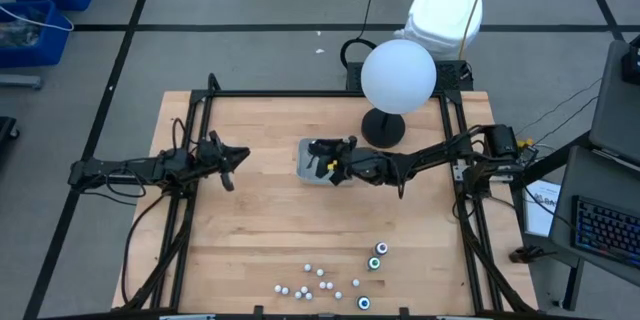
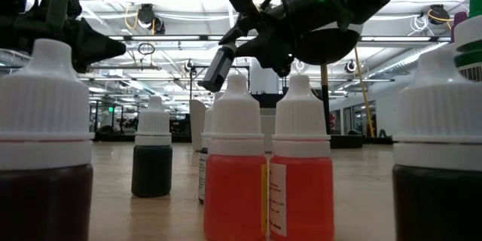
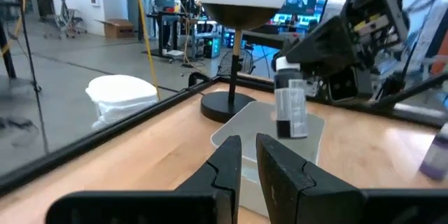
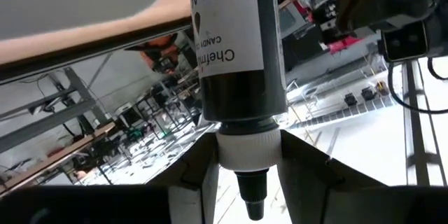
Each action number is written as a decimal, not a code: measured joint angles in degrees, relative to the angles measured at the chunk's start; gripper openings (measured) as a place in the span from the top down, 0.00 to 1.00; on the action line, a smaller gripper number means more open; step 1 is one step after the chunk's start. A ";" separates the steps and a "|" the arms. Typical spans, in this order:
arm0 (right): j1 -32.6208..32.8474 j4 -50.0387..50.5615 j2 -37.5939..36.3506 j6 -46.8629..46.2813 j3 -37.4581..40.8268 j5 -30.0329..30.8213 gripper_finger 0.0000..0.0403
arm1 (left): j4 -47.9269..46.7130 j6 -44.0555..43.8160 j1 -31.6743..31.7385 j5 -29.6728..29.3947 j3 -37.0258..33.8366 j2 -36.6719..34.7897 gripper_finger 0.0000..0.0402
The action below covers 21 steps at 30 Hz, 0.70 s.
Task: Pick & Place food coloring
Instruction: Put the large black food coloring bottle into the gray bin
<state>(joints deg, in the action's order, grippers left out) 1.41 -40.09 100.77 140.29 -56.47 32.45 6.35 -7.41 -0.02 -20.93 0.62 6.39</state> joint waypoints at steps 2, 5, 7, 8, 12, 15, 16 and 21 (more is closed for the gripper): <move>0.00 -1.12 0.00 0.33 -0.05 0.30 0.73 | 0.81 -2.59 0.01 0.00 0.00 0.00 0.87; 0.13 -2.08 0.00 0.52 -0.67 0.34 0.73 | 2.53 -2.79 0.00 0.68 0.00 0.01 0.87; 0.27 -2.30 0.00 0.86 -1.38 0.35 0.73 | 5.85 -2.09 0.00 1.77 0.00 0.72 0.87; 0.43 -2.63 0.00 1.22 -1.64 0.40 0.73 | 8.05 -2.03 0.01 2.54 0.00 1.46 0.87; 1.01 -3.67 0.00 1.54 -3.02 -0.68 0.73 | 15.97 -1.92 -0.01 7.88 1.19 7.07 0.83; 1.56 -5.24 0.00 1.52 -3.28 -2.54 0.73 | 16.02 -1.86 0.01 8.50 4.83 14.33 0.74; 1.74 -5.87 0.00 1.52 -3.28 -3.13 0.73 | 15.90 -1.66 0.01 8.44 6.19 17.42 0.71; 2.25 -5.95 0.00 1.57 -3.37 -5.20 0.73 | 15.68 0.81 -0.01 8.46 15.53 33.96 0.52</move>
<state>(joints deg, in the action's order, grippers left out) 3.66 -46.04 100.77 141.86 -59.83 27.26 22.03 -6.59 -0.03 -12.46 16.15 40.35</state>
